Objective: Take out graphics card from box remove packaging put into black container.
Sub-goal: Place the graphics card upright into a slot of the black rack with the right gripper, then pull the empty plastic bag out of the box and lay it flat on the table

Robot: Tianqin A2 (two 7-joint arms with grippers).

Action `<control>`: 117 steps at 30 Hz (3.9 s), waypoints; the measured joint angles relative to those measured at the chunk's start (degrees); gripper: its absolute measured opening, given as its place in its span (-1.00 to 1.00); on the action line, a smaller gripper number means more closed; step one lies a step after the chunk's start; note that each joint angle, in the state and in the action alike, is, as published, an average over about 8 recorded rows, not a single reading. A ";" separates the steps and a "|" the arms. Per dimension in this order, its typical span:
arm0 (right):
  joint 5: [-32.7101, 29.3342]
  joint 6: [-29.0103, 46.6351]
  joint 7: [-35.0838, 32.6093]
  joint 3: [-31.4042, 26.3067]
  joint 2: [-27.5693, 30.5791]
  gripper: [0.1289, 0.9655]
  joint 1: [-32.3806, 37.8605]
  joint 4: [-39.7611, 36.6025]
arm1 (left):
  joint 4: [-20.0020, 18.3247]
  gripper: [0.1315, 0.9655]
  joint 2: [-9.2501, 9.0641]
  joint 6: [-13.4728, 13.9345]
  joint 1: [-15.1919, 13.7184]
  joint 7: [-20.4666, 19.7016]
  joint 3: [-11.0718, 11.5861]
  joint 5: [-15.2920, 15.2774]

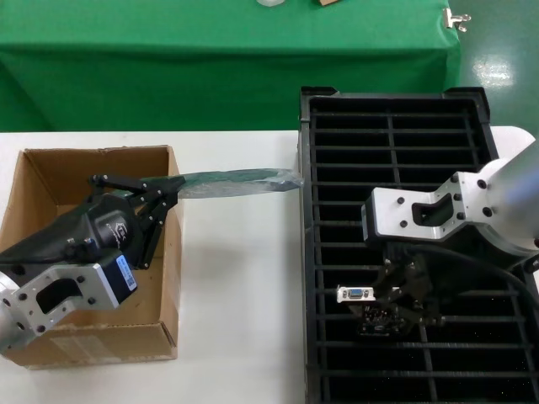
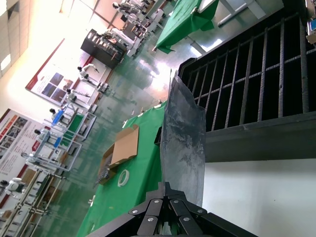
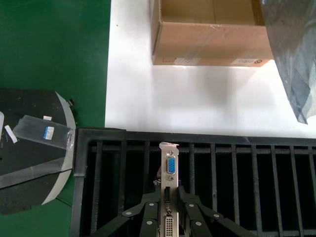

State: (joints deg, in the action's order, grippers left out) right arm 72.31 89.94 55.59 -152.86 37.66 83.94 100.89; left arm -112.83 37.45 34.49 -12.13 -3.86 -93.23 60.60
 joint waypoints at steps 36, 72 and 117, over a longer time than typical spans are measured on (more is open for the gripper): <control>-3.53 0.00 -3.42 1.96 -0.85 -0.86 -0.72 -3.84 | 0.00 -0.98 0.00 0.00 0.00 0.00 0.00 0.00; -1.51 0.00 -3.32 1.44 0.24 -0.86 -2.34 -0.93 | 0.00 -0.98 0.00 0.00 0.00 0.00 0.00 0.00; -4.16 -0.63 -5.77 9.46 0.24 -0.18 -8.90 2.12 | 0.00 -0.98 0.00 0.00 0.00 0.00 0.00 0.00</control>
State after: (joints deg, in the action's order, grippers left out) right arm 68.15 89.31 49.83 -143.40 37.91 75.04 103.01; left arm -112.83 37.45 34.49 -12.13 -3.86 -93.23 60.60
